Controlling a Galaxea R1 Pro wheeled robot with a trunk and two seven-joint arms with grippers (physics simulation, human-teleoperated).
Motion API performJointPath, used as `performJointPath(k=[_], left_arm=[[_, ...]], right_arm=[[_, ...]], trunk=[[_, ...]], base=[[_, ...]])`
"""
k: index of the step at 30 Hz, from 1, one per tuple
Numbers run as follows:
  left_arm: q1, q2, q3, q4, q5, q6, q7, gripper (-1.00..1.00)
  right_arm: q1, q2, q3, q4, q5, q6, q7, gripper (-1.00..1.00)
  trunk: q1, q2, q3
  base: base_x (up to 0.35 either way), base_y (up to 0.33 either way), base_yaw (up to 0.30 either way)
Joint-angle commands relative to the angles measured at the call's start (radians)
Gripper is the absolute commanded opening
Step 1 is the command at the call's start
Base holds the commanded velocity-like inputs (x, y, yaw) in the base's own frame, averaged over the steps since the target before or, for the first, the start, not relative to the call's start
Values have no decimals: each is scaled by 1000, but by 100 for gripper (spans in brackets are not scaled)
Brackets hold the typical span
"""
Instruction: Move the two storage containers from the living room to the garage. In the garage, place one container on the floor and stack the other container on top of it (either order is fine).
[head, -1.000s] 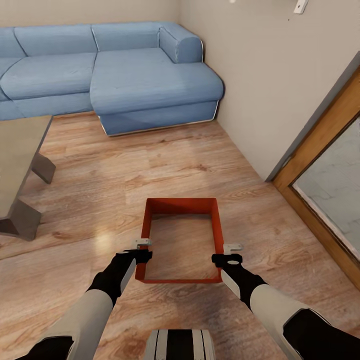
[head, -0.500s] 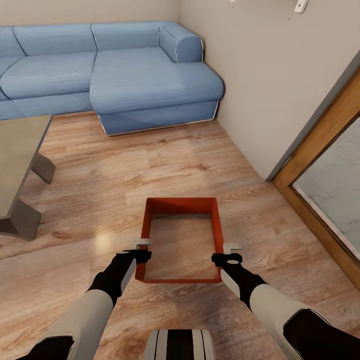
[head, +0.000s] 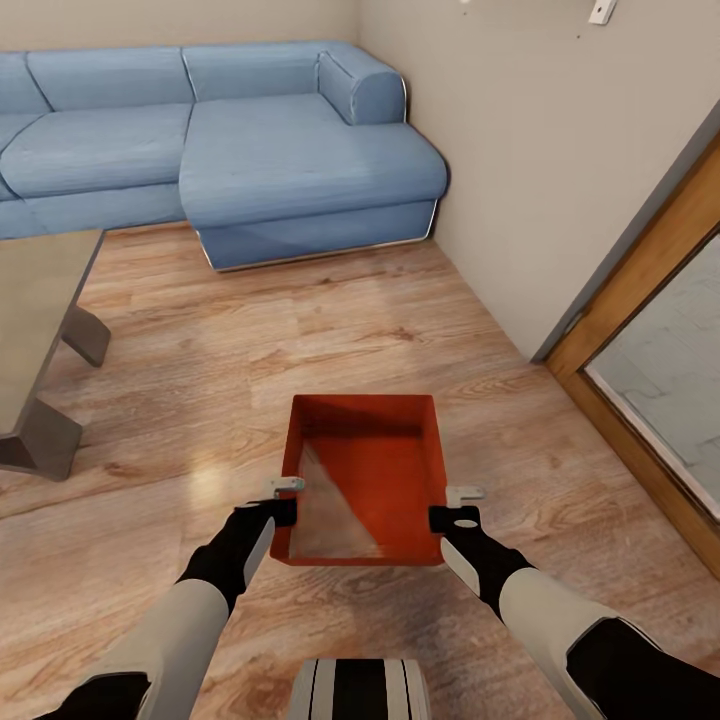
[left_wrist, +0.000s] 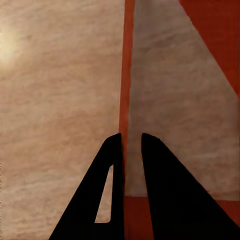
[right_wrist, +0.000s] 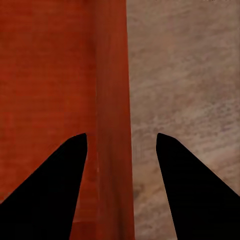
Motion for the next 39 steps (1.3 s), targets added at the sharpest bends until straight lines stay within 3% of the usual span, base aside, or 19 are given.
performJointPath(k=[1,17,39], left_arm=[[-1,4,8,-4,-42,8,3,-100],[0,3,10,-5,-42,7,3,-100],[-1,3,13,-4,-36,8,3,-100]], right_arm=[[1,-1,10,16,-10,5,-1,-100],[1,-4,11,16,-9,8,-1,-100],[1,-3,11,16,-8,8,0,-100]], trunk=[[13,0,-1],[13,0,-1],[-71,154,68]], base=[[0,0,0],[0,0,0],[0,0,0]])
